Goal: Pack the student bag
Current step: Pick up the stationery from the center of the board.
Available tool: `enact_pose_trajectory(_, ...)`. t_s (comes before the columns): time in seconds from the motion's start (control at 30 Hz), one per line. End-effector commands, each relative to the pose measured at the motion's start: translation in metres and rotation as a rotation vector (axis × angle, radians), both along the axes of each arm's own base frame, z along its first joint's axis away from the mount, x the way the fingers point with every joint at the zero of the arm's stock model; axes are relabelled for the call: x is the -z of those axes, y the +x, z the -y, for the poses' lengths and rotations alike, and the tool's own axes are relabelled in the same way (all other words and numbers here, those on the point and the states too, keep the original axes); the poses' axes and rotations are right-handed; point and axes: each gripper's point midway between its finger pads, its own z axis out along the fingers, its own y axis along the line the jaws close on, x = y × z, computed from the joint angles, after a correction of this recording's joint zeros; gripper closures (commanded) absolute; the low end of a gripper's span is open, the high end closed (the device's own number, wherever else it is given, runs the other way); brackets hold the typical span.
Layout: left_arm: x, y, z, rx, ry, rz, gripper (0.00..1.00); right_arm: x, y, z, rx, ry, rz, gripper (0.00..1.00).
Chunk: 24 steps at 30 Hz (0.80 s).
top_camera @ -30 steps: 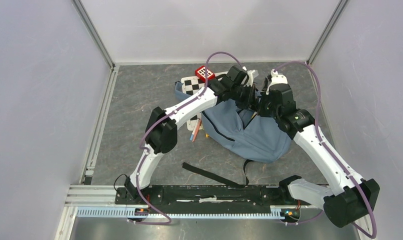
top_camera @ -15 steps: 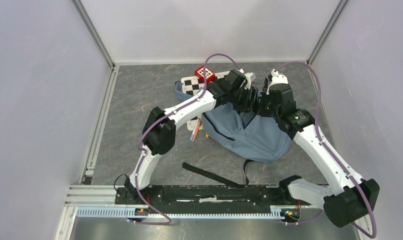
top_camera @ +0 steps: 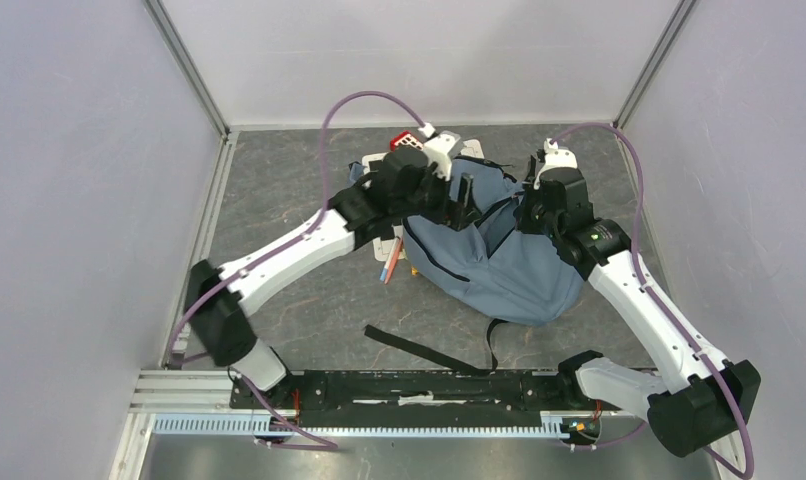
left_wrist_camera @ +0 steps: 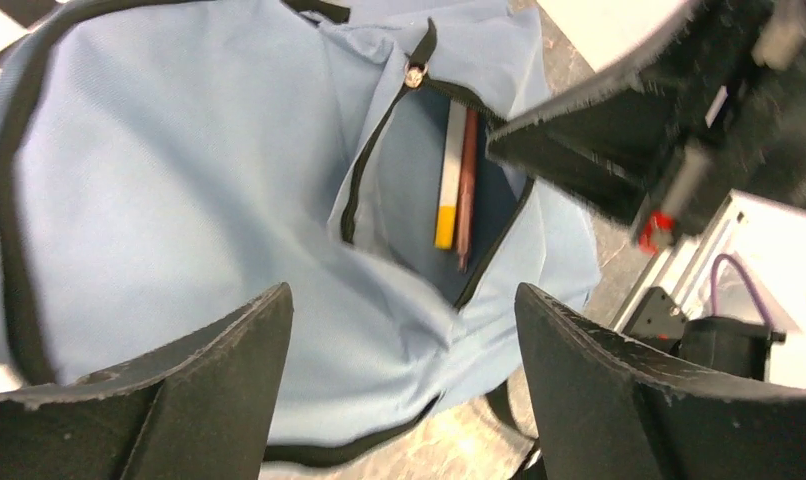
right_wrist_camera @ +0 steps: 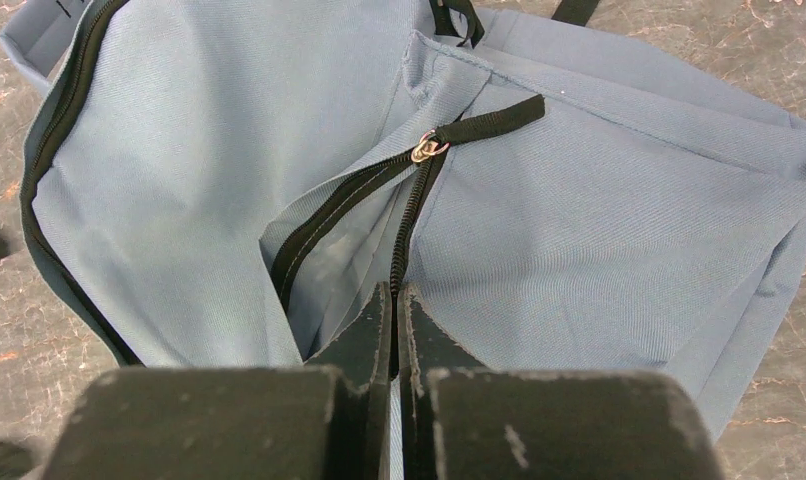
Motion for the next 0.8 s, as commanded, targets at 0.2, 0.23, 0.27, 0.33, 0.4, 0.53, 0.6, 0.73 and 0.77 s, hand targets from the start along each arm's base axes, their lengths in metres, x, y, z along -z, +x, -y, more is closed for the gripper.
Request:
enact_pose_trajectory(0.2, 0.056, -0.019, -0.145, -0.256, 0.252, 0.019, 0.13, -0.032, 0.008, -0.011, -0.022, 0.072, 0.110, 1.00)
enact_pose_trajectory(0.23, 0.067, -0.020, -0.160, -0.288, 0.270, -0.006, 0.14, -0.032, 0.008, -0.011, -0.023, 0.072, 0.109, 1.00)
enact_pose_trajectory(0.27, 0.074, -0.020, -0.172, -0.325, 0.280, -0.021, 0.16, -0.030, 0.008, -0.011, -0.024, 0.072, 0.106, 1.00)
enact_pose_trajectory(0.33, 0.092, -0.019, -0.196, -0.400, 0.301, -0.058, 0.19, -0.029, 0.007, -0.012, -0.024, 0.073, 0.102, 1.00)
enact_pose_trajectory(0.4, 0.112, -0.014, -0.214, -0.458, 0.321, -0.116, 0.21, -0.029, 0.007, -0.012, -0.026, 0.074, 0.103, 1.00)
enact_pose_trajectory(0.53, 0.158, -0.013, -0.221, -0.437, 0.412, -0.213, 0.28, -0.029, 0.008, -0.013, -0.027, 0.079, 0.100, 1.00)
enact_pose_trajectory(0.6, 0.168, -0.010, -0.214, -0.412, 0.422, -0.236, 0.30, -0.031, 0.008, -0.013, -0.029, 0.081, 0.104, 1.00)
enact_pose_trajectory(0.73, 0.172, 0.005, -0.195, -0.364, 0.378, -0.223, 0.31, -0.032, 0.008, -0.011, -0.019, 0.075, 0.103, 1.00)
enact_pose_trajectory(0.77, 0.177, 0.008, -0.192, -0.353, 0.388, -0.227, 0.31, -0.033, 0.008, -0.011, -0.017, 0.076, 0.105, 1.00)
